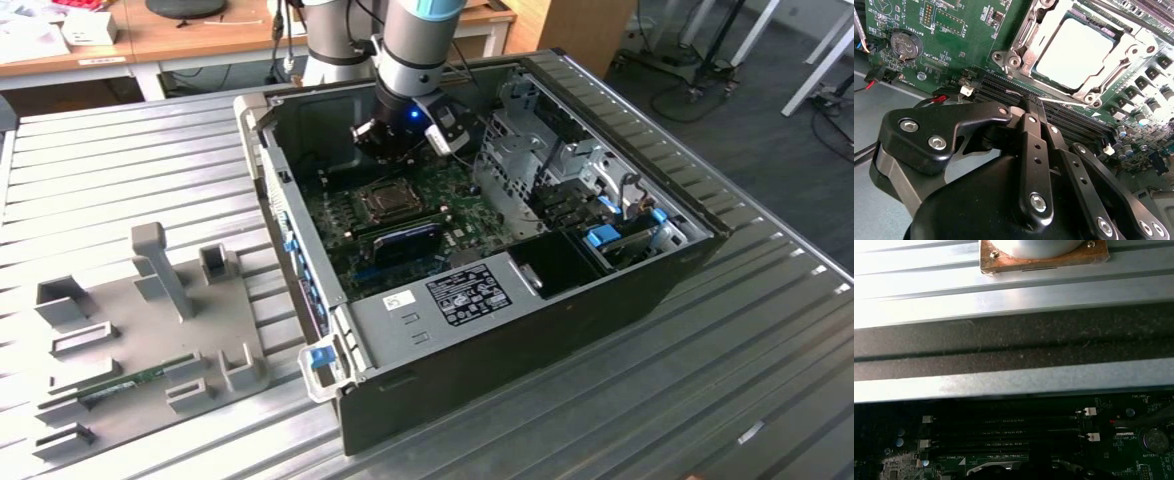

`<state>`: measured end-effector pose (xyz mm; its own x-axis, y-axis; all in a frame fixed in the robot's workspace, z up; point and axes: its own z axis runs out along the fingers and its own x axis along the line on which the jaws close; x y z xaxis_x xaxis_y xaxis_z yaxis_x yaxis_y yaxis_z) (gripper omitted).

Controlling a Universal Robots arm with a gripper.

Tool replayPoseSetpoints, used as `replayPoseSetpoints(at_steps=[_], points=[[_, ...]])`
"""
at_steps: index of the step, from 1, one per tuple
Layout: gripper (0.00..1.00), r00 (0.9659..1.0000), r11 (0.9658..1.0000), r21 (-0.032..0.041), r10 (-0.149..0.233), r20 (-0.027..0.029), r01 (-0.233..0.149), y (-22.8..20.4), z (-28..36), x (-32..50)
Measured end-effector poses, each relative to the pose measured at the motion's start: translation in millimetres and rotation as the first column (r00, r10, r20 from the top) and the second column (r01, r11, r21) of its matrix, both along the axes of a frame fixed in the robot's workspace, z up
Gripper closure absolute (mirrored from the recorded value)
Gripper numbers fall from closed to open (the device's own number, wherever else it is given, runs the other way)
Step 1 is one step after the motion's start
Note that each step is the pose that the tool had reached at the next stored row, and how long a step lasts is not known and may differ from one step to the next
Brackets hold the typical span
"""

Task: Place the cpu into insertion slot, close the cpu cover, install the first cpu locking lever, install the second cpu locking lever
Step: 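Install the first cpu locking lever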

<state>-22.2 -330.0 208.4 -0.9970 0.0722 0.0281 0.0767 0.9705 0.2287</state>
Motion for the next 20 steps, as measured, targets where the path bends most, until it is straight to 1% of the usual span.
replayPoseSetpoints(at_steps=[4,10,15,17,20], points=[[0.90,1.0000,1.0000,-0.0001,0.000,0.0000,0.000,0.1,0.2,0.0],[0.90,1.0000,1.0000,-0.0001,0.000,0.0000,0.000,0.1,6.3,-0.1],[0.90,1.0000,1.0000,0.0000,0.000,0.0015,0.000,0.7,7.6,-0.8],[0.90,1.0000,1.0000,-0.0001,-0.001,0.0035,0.001,1.3,7.7,-1.9],[0.90,1.0000,1.0000,-0.0002,-0.001,0.0080,0.001,2.9,7.7,-5.0]])
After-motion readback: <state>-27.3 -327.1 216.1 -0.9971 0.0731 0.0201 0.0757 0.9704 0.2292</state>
